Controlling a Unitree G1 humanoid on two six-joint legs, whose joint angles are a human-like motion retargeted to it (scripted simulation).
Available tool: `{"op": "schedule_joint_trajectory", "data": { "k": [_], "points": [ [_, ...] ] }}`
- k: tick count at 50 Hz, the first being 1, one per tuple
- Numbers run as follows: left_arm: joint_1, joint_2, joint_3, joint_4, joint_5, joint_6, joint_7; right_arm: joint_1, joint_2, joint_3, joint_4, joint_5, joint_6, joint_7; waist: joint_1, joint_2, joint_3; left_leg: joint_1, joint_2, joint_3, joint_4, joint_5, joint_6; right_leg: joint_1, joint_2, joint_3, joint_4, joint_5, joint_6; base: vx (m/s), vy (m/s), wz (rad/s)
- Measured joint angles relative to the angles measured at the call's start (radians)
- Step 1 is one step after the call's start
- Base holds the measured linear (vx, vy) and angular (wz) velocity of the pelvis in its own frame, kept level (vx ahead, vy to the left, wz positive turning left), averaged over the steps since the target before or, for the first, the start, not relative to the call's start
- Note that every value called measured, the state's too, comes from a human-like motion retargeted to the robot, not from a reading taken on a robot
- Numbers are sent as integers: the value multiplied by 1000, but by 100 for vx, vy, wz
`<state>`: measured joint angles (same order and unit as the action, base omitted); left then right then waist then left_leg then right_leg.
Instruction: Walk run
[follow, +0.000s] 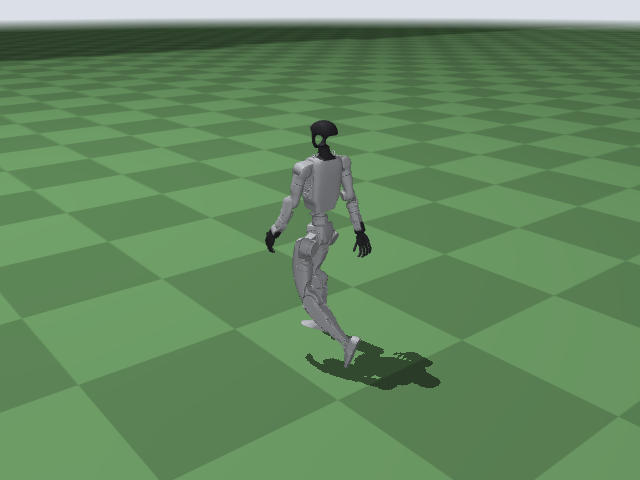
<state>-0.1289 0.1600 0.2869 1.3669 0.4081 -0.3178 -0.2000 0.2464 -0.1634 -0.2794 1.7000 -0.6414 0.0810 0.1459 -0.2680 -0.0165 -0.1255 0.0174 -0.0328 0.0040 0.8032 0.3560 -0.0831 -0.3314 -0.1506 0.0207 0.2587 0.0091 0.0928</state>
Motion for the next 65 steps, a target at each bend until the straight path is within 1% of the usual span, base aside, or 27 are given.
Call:
{"op": "schedule_joint_trajectory", "data": {
  "k": [3,7,10,13,18,20,22,23,25,28,30,32,37,38,41,45,48,50,51,52,53,55,56,58,60,62,65],
  "points": [
    [93,-20,34,152,73,61,33,-185,-52,-11,0,39,0,-41,-10,-9,5,-110,86,163,128,-118,90,80,-8,-67,-40,-14,-35,70,-24,76],
    [263,-29,76,291,172,118,76,-355,-105,-22,-121,63,-88,-62,89,-36,25,-274,-24,197,119,-272,53,172,2,-88,-119,7,-63,71,-15,-46],
    [397,-17,113,333,254,181,110,-436,-154,11,-253,134,-158,-30,169,-43,49,-368,-92,186,-51,-380,35,238,29,-142,-159,-2,-87,60,-12,-19],
    [509,15,114,333,284,269,116,-491,-225,12,-345,199,-201,-49,225,-14,72,-388,-38,331,-331,-411,114,305,100,-184,-173,-48,-116,73,-6,73],
    [611,56,162,333,262,333,143,-500,-324,-39,-416,221,-223,-118,213,41,92,-318,-123,533,-708,-497,141,433,199,-355,-176,-98,-102,73,-1,184],
    [624,55,194,333,225,333,145,-483,-341,-48,-417,225,-214,-127,217,37,86,-293,-147,579,-745,-454,237,463,201,-392,-144,-63,-62,84,-4,137],
    [620,46,241,333,182,316,142,-459,-329,-52,-404,220,-204,-132,245,9,79,-266,-147,536,-713,-468,345,481,186,-389,-79,48,-2,95,-35,16],
    [611,39,272,333,159,302,141,-451,-314,-49,-391,213,-201,-135,279,-11,79,-263,-127,525,-687,-512,345,487,176,-382,-30,140,23,91,-58,-37],
    [581,24,321,333,103,277,125,-432,-276,-63,-348,175,-197,-144,282,-6,62,-297,-113,351,-627,-572,345,432,185,-395,123,335,35,92,-28,48],
    [448,-24,362,333,-17,269,63,-396,-218,-99,-266,101,-178,-159,260,86,63,-291,-42,289,-537,-609,345,270,270,-261,433,453,-5,63,33,181],
    [338,-58,351,326,-93,210,41,-352,-199,-118,-207,79,-175,-139,247,137,71,-247,-38,212,-548,-605,345,192,327,-185,545,368,-8,42,27,263],
    [249,-108,264,225,-171,133,-15,-282,-182,-126,-144,51,-183,-69,284,147,76,-184,-63,148,-601,-576,345,130,302,-130,583,288,-88,56,27,255],
    [107,-141,31,-73,-112,62,-109,-147,-84,-147,-70,-37,-167,-6,191,173,55,-151,-117,-171,-598,-527,345,-13,119,-220,489,54,-277,45,6,408],
    [73,-129,-10,-119,-84,40,-116,-121,-60,-143,-62,-45,-165,-11,172,168,47,-146,-133,-232,-589,-522,345,-34,108,-204,420,46,-271,45,-12,422],
    [-13,-87,-107,-207,-35,-9,-125,-74,-10,-102,-34,-32,-171,-5,157,122,42,-128,-205,-368,-548,-513,345,-71,119,-45,196,62,-169,49,-12,346],
    [-62,-63,-148,-273,-19,-25,-106,-78,22,-63,-23,-80,-174,36,190,37,101,-41,-309,-474,-510,-493,345,-58,127,252,-96,47,-37,45,-10,201],
    [-31,-60,-108,-253,-49,-17,-61,-99,9,-14,-40,-138,-149,22,188,6,152,79,-338,-533,-484,-491,345,-1,158,341,-205,24,151,79,-13,108],
    [8,-65,-60,-199,-79,-1,-27,-115,-10,20,-50,-157,-117,-16,182,-10,160,136,-360,-537,-479,-453,345,24,144,260,-218,87,169,85,6,50],
    [29,-72,-30,-156,-91,14,-15,-124,-23,34,-53,-155,-98,-42,180,-10,143,142,-377,-520,-482,-403,345,37,154,337,-201,144,119,70,32,62],
    [49,-78,0,-110,-101,33,-5,-132,-35,46,-56,-148,-82,-65,165,-7,126,143,-390,-512,-462,-352,331,44,156,352,-180,161,80,62,27,132],
    [68,-79,26,-57,-108,58,1,-136,-44,53,-60,-134,-72,-83,126,1,110,132,-397,-519,-398,-297,289,39,138,244,-151,98,63,69,7,198],
    [88,-81,71,59,-112,130,13,-154,-56,44,-62,-96,-65,-98,86,30,81,55,-388,-450,-255,-129,124,48,154,260,-106,14,40,82,-8,237],
    [97,-80,68,103,-113,168,25,-159,-59,23,-58,-72,-69,-92,77,43,71,4,-339,-380,-188,-93,25,59,152,231,-100,-11,26,65,1,266],
    [111,-75,63,196,-145,235,87,-196,-71,12,-48,9,-74,-55,46,34,60,-88,-233,-113,-77,-6,-151,83,74,135,-77,-69,26,47,21,308],
    [148,-69,97,237,-135,220,128,-248,-62,20,-50,74,-61,-30,55,-3,58,-159,-158,75,6,9,-179,116,30,38,-100,-79,1,49,-5,218],
    [217,-68,109,221,-98,186,93,-280,-45,17,-88,81,-63,-44,99,-21,70,-230,-155,89,69,-93,-176,163,51,1,-133,-82,-29,46,-24,115],
    [303,-56,125,193,-21,179,37,-305,-31,33,-200,67,-88,-76,173,-37,83,-358,-116,146,75,-198,-96,222,65,-78,-176,-96,-47,51,-12,116]
  ]
}}
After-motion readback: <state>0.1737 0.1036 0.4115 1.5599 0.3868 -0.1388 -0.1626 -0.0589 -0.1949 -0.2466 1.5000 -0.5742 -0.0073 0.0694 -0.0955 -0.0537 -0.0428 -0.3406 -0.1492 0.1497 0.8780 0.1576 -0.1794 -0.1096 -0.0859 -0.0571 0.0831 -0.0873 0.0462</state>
